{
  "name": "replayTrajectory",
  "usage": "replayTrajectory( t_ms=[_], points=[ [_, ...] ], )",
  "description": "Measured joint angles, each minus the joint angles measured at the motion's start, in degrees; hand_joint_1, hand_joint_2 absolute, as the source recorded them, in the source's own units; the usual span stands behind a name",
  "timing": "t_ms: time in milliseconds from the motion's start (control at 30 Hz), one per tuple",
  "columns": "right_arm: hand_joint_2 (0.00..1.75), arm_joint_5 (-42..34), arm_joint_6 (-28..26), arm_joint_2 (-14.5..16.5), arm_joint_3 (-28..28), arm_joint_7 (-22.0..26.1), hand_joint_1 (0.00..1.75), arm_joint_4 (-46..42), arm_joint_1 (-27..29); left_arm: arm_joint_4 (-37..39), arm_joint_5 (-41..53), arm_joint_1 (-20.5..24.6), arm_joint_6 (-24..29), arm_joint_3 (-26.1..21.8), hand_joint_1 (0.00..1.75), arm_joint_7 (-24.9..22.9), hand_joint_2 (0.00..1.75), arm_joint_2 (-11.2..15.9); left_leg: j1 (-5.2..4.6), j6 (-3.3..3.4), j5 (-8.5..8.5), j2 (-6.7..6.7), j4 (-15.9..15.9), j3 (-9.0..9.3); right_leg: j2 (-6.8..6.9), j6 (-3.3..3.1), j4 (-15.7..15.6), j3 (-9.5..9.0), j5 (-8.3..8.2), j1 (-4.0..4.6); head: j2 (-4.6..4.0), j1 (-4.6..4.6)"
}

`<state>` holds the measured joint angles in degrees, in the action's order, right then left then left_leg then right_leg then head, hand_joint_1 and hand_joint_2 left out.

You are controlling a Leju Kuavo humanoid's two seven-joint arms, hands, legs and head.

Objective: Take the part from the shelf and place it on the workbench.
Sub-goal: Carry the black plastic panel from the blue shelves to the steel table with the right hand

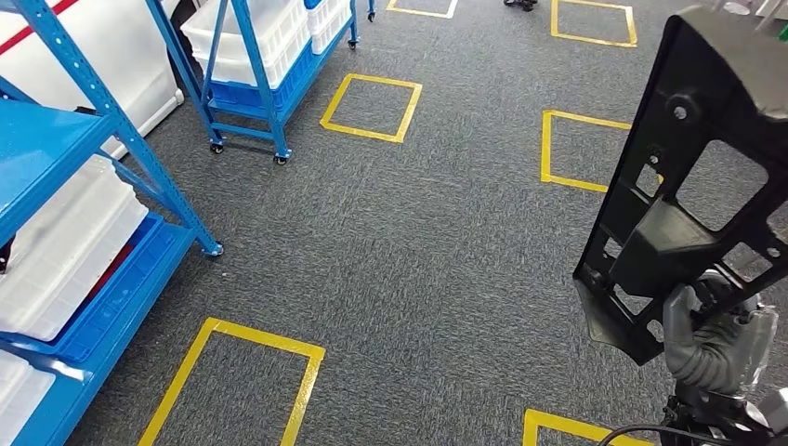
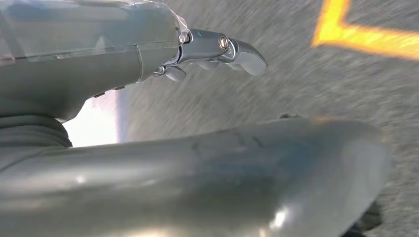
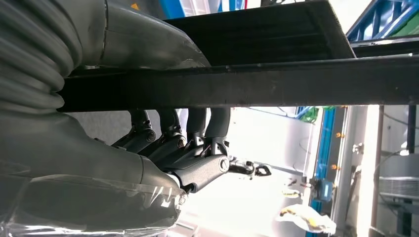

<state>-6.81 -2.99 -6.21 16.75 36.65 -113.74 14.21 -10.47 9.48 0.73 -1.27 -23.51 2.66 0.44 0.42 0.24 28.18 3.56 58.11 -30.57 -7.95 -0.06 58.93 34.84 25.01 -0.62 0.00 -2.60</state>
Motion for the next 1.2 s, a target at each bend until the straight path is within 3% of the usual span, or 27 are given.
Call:
replayTrajectory(
  t_ms=[33, 67, 100, 167, 233, 267, 300, 333, 400, 467, 533, 567, 600, 667, 733, 767, 800, 833, 900, 967, 1033, 1067, 1100, 1133, 1200],
  points=[
    [1.75, -0.19, 0.11, -0.34, -0.22, 0.01, 1.75, 0.22, -0.02, 0.0, -0.78, 0.16, -0.74, -0.88, 0.0, -1.18, 0.0, -0.24, -0.03, 0.39, -0.27, -0.76, -0.29, 0.16, 0.0, 0.36, 0.04, 0.15, -0.1, -0.14, 0.0, 0.0],
    [1.75, -0.37, 0.25, -0.68, -0.34, 0.03, 1.75, 0.39, 0.0, 0.0, -1.19, 0.3, -1.2, -1.61, 0.0, -1.85, 0.0, -0.46, 0.01, 0.85, -0.58, -1.51, -0.69, 0.34, 1.03, 0.59, 0.53, 0.48, 0.23, -0.11, 0.0, 0.0],
    [1.75, -0.5, 0.43, -1.02, -0.41, 0.04, 1.75, 0.56, -0.02, 0.0, -1.36, 0.35, -1.47, -2.2, 0.0, -2.18, 0.0, -0.64, 0.05, 1.26, -0.89, -2.27, -1.11, 0.47, 2.74, 0.77, 2.01, 1.24, 1.25, -0.01, 0.0, 0.0],
    [1.75, -0.68, 0.68, -1.53, -0.49, 0.07, 1.75, 0.83, -0.09, 0.0, -1.39, 0.25, -1.61, -3.02, 0.0, -2.43, 0.0, -0.9, 0.0, 1.72, -1.18, -3.7, -1.5, 0.4, 6.42, 1.05, 8.18, 4.18, 4.91, 0.04, 0.0, 0.01],
    [1.75, -0.76, 0.77, -1.71, -0.55, 0.07, 1.75, 1.16, -0.04, 0.0, -1.39, 0.11, -1.61, -3.67, 0.0, -2.52, 0.0, -1.03, -0.12, 1.74, -1.16, -5.3, -1.48, 0.24, 7.39, 1.5, 14.73, 7.18, 7.64, -0.28, 0.0, 0.01],
    [1.75, -0.8, 0.78, -1.76, -0.57, 0.07, 1.75, 1.32, 0.02, 0.0, -1.39, 0.09, -1.61, -3.92, 0.0, -2.55, 0.0, -1.07, -0.14, 1.69, -1.12, -6.12, -1.46, 0.22, 7.56, 1.7, 15.52, 7.42, 7.5, -0.48, 0.0, 0.02],
    [1.75, -0.82, 0.8, -1.83, -0.57, 0.07, 1.75, 1.46, 0.05, 0.0, -1.39, 0.1, -1.61, -4.11, 0.0, -2.56, 0.0, -1.1, -0.15, 1.58, -1.05, -6.92, -1.45, 0.26, 7.86, 1.87, 13.92, 6.38, 6.3, -0.65, 0.0, 0.02],
    [1.75, -0.84, 0.83, -1.94, -0.57, 0.07, 1.75, 1.54, 0.06, 0.0, -1.39, 0.13, -1.62, -4.25, 0.0, -2.57, 0.0, -1.14, -0.14, 1.4, -0.93, -7.64, -1.42, 0.38, 8.6, 1.98, 10.23, 4.2, 4.48, -0.78, 0.0, 0.02],
    [1.75, -0.86, 0.87, -2.13, -0.59, 0.08, 1.75, 1.62, 0.01, 0.0, -1.39, 0.21, -1.63, -4.51, 0.0, -2.57, 0.0, -1.2, -0.32, 0.82, -0.55, -8.93, -1.28, 0.72, 11.35, 1.79, 2.28, -0.25, 1.95, -0.68, 0.0, 0.02],
    [1.75, -0.91, 0.87, -2.27, -0.61, 0.09, 1.75, 1.68, -0.02, 0.0, -1.39, 0.29, -1.63, -4.81, 0.0, -2.58, 0.0, -1.22, -0.57, 0.16, -0.19, -10.04, -1.15, 1.05, 12.45, 1.18, -0.62, -1.71, 1.57, -0.28, 0.0, 0.01],
    [1.75, -1.02, 0.87, -2.39, -0.63, 0.1, 1.75, 1.72, 0.07, 0.0, -1.39, 0.52, -1.63, -5.0, 0.0, -2.59, 0.0, -1.29, -0.52, -0.5, 0.14, -11.1, -1.12, 1.32, 10.9, 0.45, -0.6, -1.53, 1.38, -0.15, 0.0, 0.01],
    [1.75, -1.05, 0.88, -2.45, -0.65, 0.13, 1.75, 1.69, 0.13, 0.0, -1.37, 0.63, -1.64, -5.04, 0.0, -2.54, 0.0, -1.34, -0.36, -0.84, 0.62, -10.56, -0.71, 1.31, 10.18, 0.09, -0.71, -1.51, 1.27, -0.22, 0.0, 0.01],
    [1.75, -1.08, 0.91, -2.47, -0.65, 0.15, 1.75, 1.65, 0.14, 0.0, -1.28, 0.67, -1.66, -5.05, 0.0, -2.33, 0.0, -1.42, -0.15, -1.12, 1.66, -9.19, 0.64, 0.84, 9.46, -0.34, -0.85, -1.52, 1.14, -0.32, 0.0, 0.01],
    [1.75, -0.91, 1.14, -2.37, -0.66, 0.19, 1.75, 1.45, 0.31, 0.0, -0.7, 0.53, -1.5, -5.04, 0.0, -1.48, 0.0, -1.51, 0.15, -1.41, 5.29, -5.46, 6.97, -1.89, 8.14, -0.93, -0.98, -1.52, 0.99, -0.37, 0.0, 0.0],
    [1.75, -0.38, 1.61, -2.01, -0.66, 0.28, 1.75, 1.11, 0.95, 0.0, 0.21, 0.33, -1.22, -4.98, 0.0, -0.44, 0.0, -1.55, 0.19, -1.42, 8.31, -4.04, 14.79, -5.66, 6.59, -1.18, -0.93, -1.45, 0.97, -0.14, 0.0, -0.01],
    [1.75, -0.08, 1.81, -1.77, -0.65, 0.35, 1.75, 0.91, 1.4, 0.0, 0.65, 0.26, -1.13, -4.93, 0.0, -0.08, 0.0, -1.56, 0.19, -1.35, 8.32, -3.9, 16.49, -6.61, 5.72, -1.21, -0.88, -1.45, 0.97, -0.05, 0.0, -0.01],
    [1.75, 0.19, 1.97, -1.53, -0.65, 0.43, 1.75, 0.67, 1.82, 0.0, 0.99, 0.24, -1.1, -4.86, 0.0, 0.2, 0.0, -1.56, 0.19, -1.21, 7.13, -3.79, 15.82, -6.47, 4.79, -1.21, -0.8, -1.48, 0.96, 0.02, 0.0, -0.01],
    [1.75, 0.37, 2.11, -1.3, -0.62, 0.47, 1.75, 0.42, 2.17, 0.0, 1.26, 0.26, -1.09, -4.78, 0.0, 0.38, 0.0, -1.57, 0.19, -1.01, 5.03, -3.44, 12.87, -5.27, 3.89, -1.18, -0.71, -1.52, 0.97, 0.03, 0.0, -0.01],
    [1.75, 0.55, 2.49, -0.98, -0.51, 0.58, 1.75, -0.03, 2.63, 0.0, 1.58, 0.3, -1.09, -4.62, 0.0, 0.62, 0.0, -1.58, 0.26, -0.6, 1.14, -1.07, 4.63, -1.8, 2.2, -0.92, -0.38, -1.45, 1.06, 0.01, 0.0, 0.0],
    [1.75, 0.56, 2.88, -0.8, -0.41, 0.75, 1.75, -0.28, 2.9, 0.0, 1.74, 0.33, -1.06, -4.53, 0.0, 0.77, 0.0, -1.61, 0.22, -0.3, 0.01, 0.65, 0.38, -0.05, 0.74, -0.28, -0.15, -1.1, 1.0, -0.09, 0.0, 0.0],
    [1.75, 0.71, 3.09, -0.52, -0.38, 0.97, 1.75, -0.55, 3.26, 0.0, 1.76, 0.54, -0.8, -4.51, 0.0, 0.98, 0.0, -1.63, -0.02, 0.2, 0.04, -0.23, -0.04, 0.2, -0.62, 0.61, -0.37, -0.79, 0.67, -0.3, 0.0, 0.0],
    [1.75, 0.98, 3.2, -0.31, -0.37, 1.07, 1.75, -0.74, 3.48, 0.0, 1.78, 0.69, -0.59, -4.49, 0.0, 1.09, 0.0, -1.68, -0.04, 0.64, -0.19, -1.01, -0.36, 0.38, -0.38, 0.92, -0.32, -0.68, 0.62, -0.4, 0.0, 0.0],
    [1.75, 1.36, 3.3, -0.04, -0.37, 1.17, 1.75, -0.92, 3.6, 0.0, 1.8, 0.8, -0.34, -4.48, 0.0, 1.2, 0.0, -1.73, -0.02, 1.09, -0.48, -1.74, -0.74, 0.55, 0.93, 1.1, 0.21, -0.38, 1.0, -0.35, 0.0, 0.01],
    [1.75, 1.87, 3.41, 0.26, -0.39, 1.23, 1.75, -1.08, 3.58, 0.0, 1.81, 0.83, -0.11, -4.46, 0.0, 1.31, 0.0, -1.79, 0.06, 1.49, -0.75, -2.51, -1.12, 0.66, 2.85, 1.22, 1.74, 0.36, 2.03, -0.27, 0.0, 0.01],
    [1.75, 2.86, 3.55, 0.93, -0.45, 1.27, 1.75, -1.22, 3.35, 0.0, 1.86, 0.68, 0.32, -4.45, 0.0, 1.55, 0.0, -1.84, -0.07, 1.88, -0.92, -4.05, -1.36, 0.59, 6.64, 1.4, 8.27, 3.43, 5.8, -0.21, 0.0, 0.03]
  ],
)
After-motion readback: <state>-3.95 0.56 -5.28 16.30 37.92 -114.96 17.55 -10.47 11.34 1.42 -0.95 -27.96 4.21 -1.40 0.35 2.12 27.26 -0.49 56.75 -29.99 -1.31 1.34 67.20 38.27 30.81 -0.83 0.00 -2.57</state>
